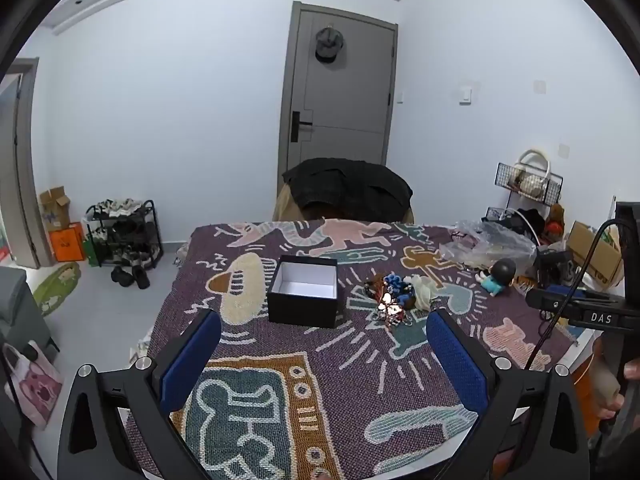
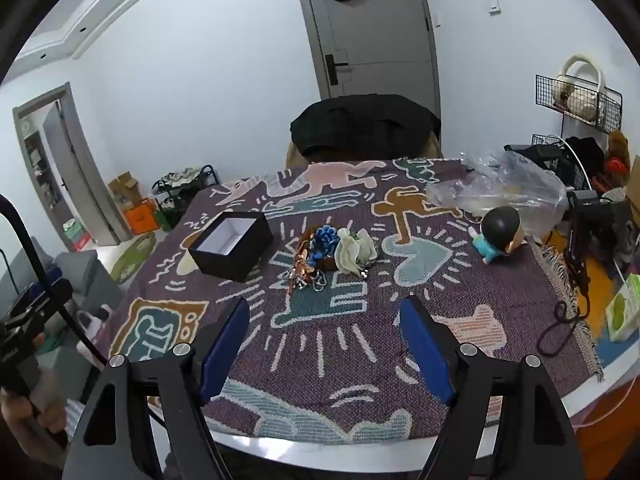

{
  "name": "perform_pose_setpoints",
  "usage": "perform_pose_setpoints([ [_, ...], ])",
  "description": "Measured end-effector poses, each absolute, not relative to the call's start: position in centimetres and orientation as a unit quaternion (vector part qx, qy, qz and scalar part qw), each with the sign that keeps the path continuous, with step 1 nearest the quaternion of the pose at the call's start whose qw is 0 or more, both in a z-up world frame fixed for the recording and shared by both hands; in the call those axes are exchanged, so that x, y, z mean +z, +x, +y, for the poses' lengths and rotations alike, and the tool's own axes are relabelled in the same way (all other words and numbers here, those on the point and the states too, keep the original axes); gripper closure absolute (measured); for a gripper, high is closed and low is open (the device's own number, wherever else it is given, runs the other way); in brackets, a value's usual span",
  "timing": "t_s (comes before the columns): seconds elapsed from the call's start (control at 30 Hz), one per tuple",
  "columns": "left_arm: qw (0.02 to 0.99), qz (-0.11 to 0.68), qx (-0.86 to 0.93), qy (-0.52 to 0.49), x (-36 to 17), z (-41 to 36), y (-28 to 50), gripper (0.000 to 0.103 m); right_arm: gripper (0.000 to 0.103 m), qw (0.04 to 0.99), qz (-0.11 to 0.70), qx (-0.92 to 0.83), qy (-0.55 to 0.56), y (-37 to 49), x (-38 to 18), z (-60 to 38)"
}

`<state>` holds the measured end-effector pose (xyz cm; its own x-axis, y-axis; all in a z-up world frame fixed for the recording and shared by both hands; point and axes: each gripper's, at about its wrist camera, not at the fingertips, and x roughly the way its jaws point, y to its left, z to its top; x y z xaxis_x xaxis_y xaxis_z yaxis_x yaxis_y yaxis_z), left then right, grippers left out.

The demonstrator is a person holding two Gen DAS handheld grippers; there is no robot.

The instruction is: Organize jewelry

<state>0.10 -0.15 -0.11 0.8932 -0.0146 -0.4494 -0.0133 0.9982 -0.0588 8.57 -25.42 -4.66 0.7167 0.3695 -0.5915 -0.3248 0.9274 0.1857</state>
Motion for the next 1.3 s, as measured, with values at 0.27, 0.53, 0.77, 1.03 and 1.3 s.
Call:
perform_pose_setpoints([
  [0.27,0.976,0.212,-0.002,-0.053,0.9,0.8,-0.2,0.0,0.026,0.93,0.316,0.187,0.02,8.2,-4.2,-25.2],
  [0.53,0.978,0.203,0.005,-0.042,0.7,0.4,-0.6,0.0,0.026,0.931,0.315,0.183,0.021,8.5,-4.2,-25.2],
  [0.77,0.978,0.204,-0.004,-0.052,0.8,0.4,-0.5,0.0,0.026,0.933,0.311,0.178,0.022,8.5,-4.2,-25.5],
  [1.03,0.978,0.203,0.001,-0.054,0.9,0.3,-0.5,0.0,0.026,0.935,0.305,0.177,0.022,8.4,-3.9,-25.7],
  [1.3,0.977,0.201,0.009,-0.066,1.0,1.1,-0.7,0.0,0.026,0.935,0.304,0.182,0.027,8.3,-3.8,-25.6],
])
